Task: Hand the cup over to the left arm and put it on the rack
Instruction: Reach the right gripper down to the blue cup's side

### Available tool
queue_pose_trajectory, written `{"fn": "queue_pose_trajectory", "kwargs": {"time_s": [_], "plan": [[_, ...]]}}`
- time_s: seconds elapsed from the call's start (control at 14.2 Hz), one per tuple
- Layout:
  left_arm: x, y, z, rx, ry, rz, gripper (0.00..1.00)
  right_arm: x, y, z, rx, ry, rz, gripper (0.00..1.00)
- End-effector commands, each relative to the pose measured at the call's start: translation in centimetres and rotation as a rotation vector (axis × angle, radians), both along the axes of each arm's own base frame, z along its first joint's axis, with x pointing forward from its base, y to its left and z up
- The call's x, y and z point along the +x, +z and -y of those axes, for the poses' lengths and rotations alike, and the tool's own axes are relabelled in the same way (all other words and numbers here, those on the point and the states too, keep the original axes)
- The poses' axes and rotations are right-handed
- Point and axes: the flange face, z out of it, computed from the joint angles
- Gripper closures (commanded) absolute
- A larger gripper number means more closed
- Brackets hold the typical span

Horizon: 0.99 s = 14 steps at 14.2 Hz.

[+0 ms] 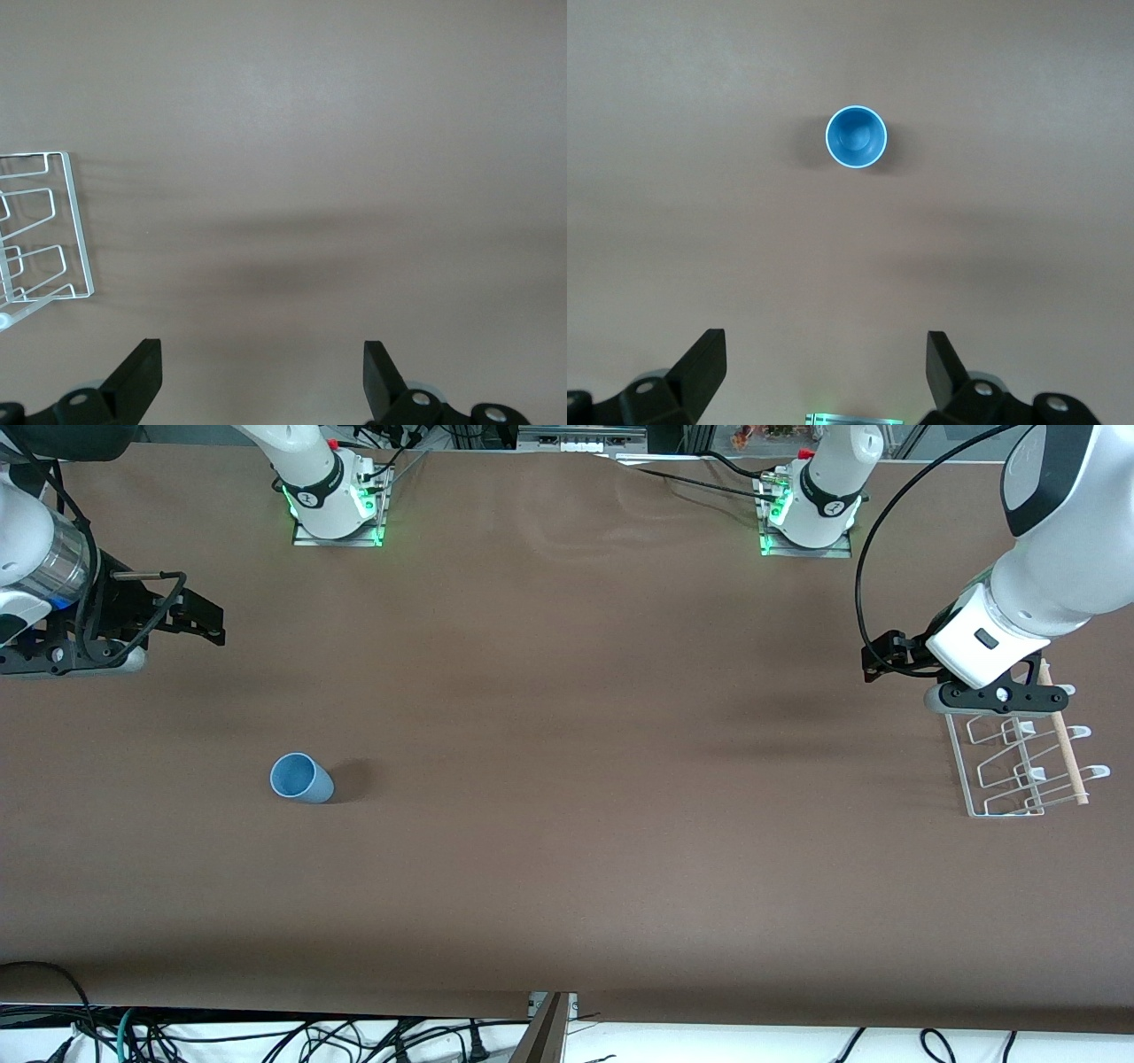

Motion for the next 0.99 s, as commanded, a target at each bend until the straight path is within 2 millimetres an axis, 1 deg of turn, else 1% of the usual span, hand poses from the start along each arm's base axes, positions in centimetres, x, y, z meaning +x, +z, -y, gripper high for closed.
{"fn": "queue_pose_trajectory", "kwargs": {"time_s": [0.0, 0.07, 0.21, 0.35, 0.49, 0.56, 0.63, 0.71, 0.78, 0.85, 0.92], "plan": [[0.2, 0.6, 0.1, -0.008, 0.001, -0.006, 0.0, -0.1, -0.1, 0.3, -0.003, -0.003, -0.013, 0.0], [0.2, 0.6, 0.2, -0.008, -0.001, -0.006, 0.0, 0.0, -0.4, 0.3, -0.004, -0.003, -0.016, 0.0], [0.2, 0.6, 0.2, -0.008, -0.001, -0.006, 0.0, 0.5, -1.9, 0.1, -0.009, 0.0, -0.043, 0.0], [0.2, 0.6, 0.1, -0.008, 0.001, -0.006, 0.0, 1.9, -4.9, 0.4, -0.014, 0.011, -0.081, 0.0], [0.2, 0.6, 0.2, -0.008, -0.002, -0.006, 0.0, 3.8, -9.0, 3.1, -0.015, 0.01, -0.109, 0.0], [0.2, 0.6, 0.2, -0.008, -0.001, -0.006, 0.0, 4.7, -11.7, 4.9, -0.018, 0.016, -0.105, 0.0], [0.2, 0.7, 0.2, -0.009, -0.001, -0.004, 0.0, 5.2, -14.0, 6.7, -0.012, 0.022, -0.075, 0.0], [0.2, 0.6, 0.2, -0.008, -0.001, -0.006, 0.0, 5.3, -16.4, 8.4, -0.003, 0.022, -0.046, 0.0], [0.2, 0.6, 0.1, -0.008, 0.001, -0.006, 0.0, 5.2, -19.4, 9.6, -0.001, 0.016, -0.026, 0.0], [0.2, 0.6, 0.2, -0.008, -0.001, -0.006, 0.0, 5.2, -22.3, 9.7, -0.005, 0.02, -0.014, 0.0], [0.2, 0.6, 0.2, -0.008, -0.001, -0.006, 0.0, 5.6, -24.3, 9.8, -0.007, 0.019, -0.008, 0.0]]}}
